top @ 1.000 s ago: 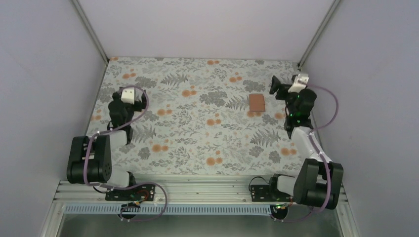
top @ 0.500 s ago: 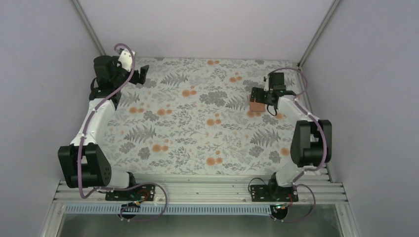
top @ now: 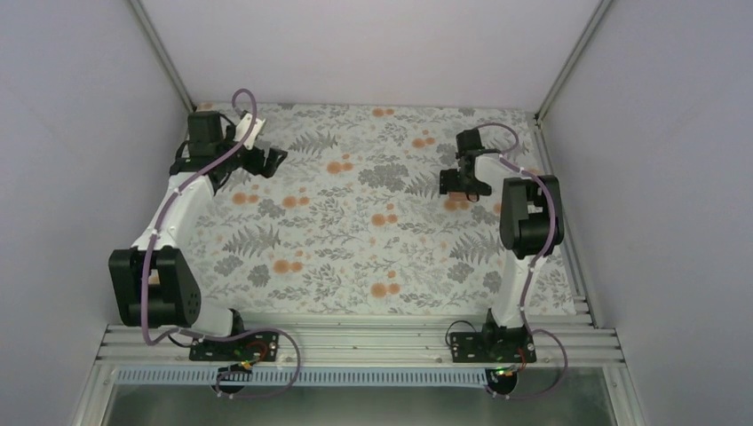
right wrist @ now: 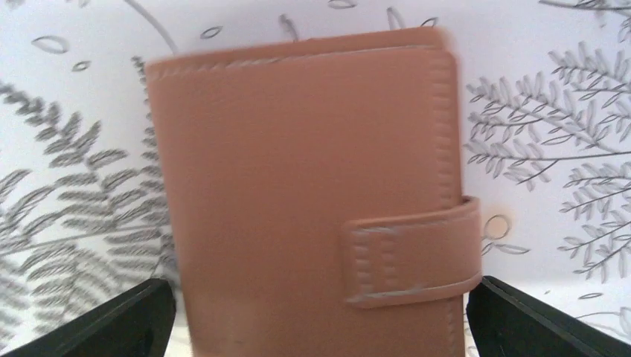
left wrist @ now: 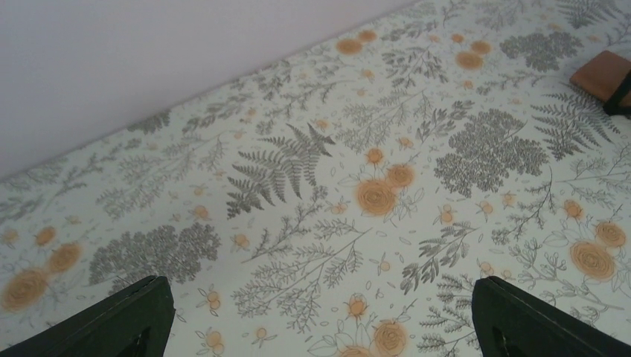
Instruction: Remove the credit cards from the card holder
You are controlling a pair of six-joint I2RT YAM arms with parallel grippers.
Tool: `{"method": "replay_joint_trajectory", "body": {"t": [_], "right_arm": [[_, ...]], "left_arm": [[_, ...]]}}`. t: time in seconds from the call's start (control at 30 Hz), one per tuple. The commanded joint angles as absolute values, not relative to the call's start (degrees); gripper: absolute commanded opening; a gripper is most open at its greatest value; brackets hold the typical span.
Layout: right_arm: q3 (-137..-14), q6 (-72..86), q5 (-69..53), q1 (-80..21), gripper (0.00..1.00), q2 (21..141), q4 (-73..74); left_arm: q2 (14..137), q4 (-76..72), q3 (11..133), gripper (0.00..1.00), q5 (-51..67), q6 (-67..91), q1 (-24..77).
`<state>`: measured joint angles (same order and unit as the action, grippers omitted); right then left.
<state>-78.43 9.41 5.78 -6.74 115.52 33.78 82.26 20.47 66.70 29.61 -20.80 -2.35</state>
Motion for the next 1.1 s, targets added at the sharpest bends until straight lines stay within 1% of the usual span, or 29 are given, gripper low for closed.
{"method": "replay_joint_trajectory", "body": {"t": [0.0, 0.1, 0.17, 0.23, 0.33, 0.5, 0.63, 0.77, 0.87, 0.97, 1.07], "right_arm": [[-79.78, 9.05, 13.69, -7.05, 0.99, 118.95, 37.95], [-79.44, 8.41, 12.14, -7.04, 0.99, 119.12, 37.48], [-79.46, 8.32, 10.17, -7.06, 0.97, 118.76, 37.26], [-79.42, 8.29, 8.30, -7.09, 0.92, 118.22, 37.11], [-79.02, 7.90, 5.99, -7.08, 0.81, 117.31, 37.02], [-77.20, 7.31, 2.03, -6.66, 0.66, 116.71, 35.97], [-76.74, 6.68, -1.19, -6.65, 0.63, 115.40, 36.26], [-76.31, 4.38, -12.78, -6.66, 0.57, 111.85, 36.60], [-74.72, 2.22, -26.20, -6.87, 0.56, 109.19, 36.42], [-72.74, 1.26, -39.55, -7.45, 0.51, 107.59, 35.01], [-71.87, 1.28, -46.02, -8.98, 0.47, 107.57, 34.35]], "left_arm": [[84.22, 21.38, 66.32, 1.00, 30.54, -21.05, -1.98], [84.28, 21.37, 66.22, 1.00, 30.69, -21.34, -1.80], [84.24, 21.52, 66.30, 1.00, 30.72, -21.36, -1.76], [84.21, 21.91, 66.42, 1.00, 31.02, -21.55, -1.68], [83.87, 22.67, 66.53, 1.00, 32.04, -22.38, -1.54], [85.07, 26.44, 67.50, 1.00, 37.43, -27.66, -1.20], [87.51, 30.27, 70.54, 1.00, 40.62, -29.37, 0.10], [88.13, 30.63, 72.57, 1.00, 39.95, -31.08, 4.64], [88.77, 30.92, 75.58, 1.00, 38.17, -31.82, 9.31], [91.80, 38.08, 83.10, 1.00, 42.33, -33.77, 11.74], [94.41, 43.81, 89.34, 1.00, 43.45, -36.94, 14.84]]}}
